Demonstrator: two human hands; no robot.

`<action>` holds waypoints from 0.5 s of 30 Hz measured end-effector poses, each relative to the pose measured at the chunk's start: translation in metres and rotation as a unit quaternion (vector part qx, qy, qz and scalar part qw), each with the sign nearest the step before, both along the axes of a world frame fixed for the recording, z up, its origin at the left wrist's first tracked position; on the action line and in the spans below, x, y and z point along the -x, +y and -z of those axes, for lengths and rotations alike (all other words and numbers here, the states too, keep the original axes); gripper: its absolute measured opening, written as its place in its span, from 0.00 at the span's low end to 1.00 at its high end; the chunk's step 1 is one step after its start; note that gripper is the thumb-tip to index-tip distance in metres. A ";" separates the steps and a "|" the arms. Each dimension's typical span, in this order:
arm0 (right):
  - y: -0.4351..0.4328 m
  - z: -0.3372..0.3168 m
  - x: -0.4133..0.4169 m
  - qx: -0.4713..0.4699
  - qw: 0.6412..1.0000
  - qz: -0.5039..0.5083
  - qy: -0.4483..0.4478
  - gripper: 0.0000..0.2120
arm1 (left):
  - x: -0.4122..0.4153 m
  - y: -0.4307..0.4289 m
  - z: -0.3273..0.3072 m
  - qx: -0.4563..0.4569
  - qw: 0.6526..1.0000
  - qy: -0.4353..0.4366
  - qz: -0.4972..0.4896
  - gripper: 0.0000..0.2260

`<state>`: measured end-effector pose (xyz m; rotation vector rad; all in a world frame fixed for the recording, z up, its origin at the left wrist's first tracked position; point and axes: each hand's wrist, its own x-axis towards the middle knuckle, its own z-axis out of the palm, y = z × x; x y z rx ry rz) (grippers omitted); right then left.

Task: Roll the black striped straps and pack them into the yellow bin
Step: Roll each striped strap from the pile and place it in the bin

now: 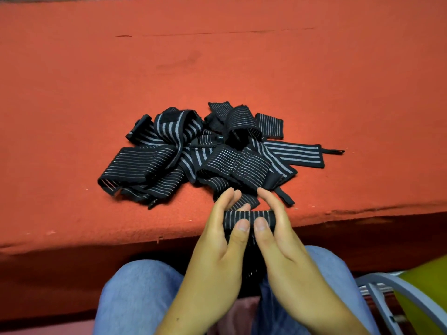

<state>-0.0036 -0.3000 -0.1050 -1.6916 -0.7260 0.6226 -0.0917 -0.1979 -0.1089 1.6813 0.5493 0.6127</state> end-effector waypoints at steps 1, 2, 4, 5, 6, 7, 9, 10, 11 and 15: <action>0.000 0.000 0.000 -0.001 1.000 0.000 0.000 0.22 | 0.000 0.001 -0.001 -0.002 1.000 -0.003 0.000 0.20; -0.001 0.000 0.000 -0.002 1.000 0.003 -0.005 0.24 | 0.001 0.002 -0.002 -0.002 1.000 -0.005 -0.001 0.20; -0.001 -0.002 0.000 -0.003 1.000 0.018 -0.012 0.19 | 0.001 0.006 -0.002 0.003 1.000 -0.004 -0.007 0.19; 0.000 -0.004 -0.001 -0.004 1.000 0.024 -0.015 0.17 | 0.001 0.007 -0.003 0.011 1.000 -0.003 -0.010 0.19; -0.001 -0.005 0.000 -0.006 1.000 0.026 -0.016 0.17 | 0.002 0.008 -0.003 0.020 1.000 0.002 -0.009 0.20; -0.001 -0.006 -0.001 -0.006 1.000 0.025 -0.017 0.19 | 0.002 0.009 -0.003 0.030 0.999 0.009 -0.008 0.20; -0.002 -0.005 -0.002 -0.008 0.999 0.035 -0.007 0.23 | 0.001 0.010 -0.004 0.036 0.999 0.025 -0.006 0.17; -0.003 -0.005 -0.001 -0.015 0.999 0.043 0.009 0.24 | 0.002 0.011 -0.004 0.043 0.999 0.027 -0.007 0.16; -0.002 -0.005 -0.004 -0.023 0.999 0.045 0.021 0.24 | 0.001 0.012 -0.005 0.057 0.998 0.017 -0.012 0.14; -0.001 -0.004 -0.012 -0.027 0.996 0.036 0.080 0.17 | 0.002 0.016 -0.008 0.070 0.997 0.003 -0.025 0.17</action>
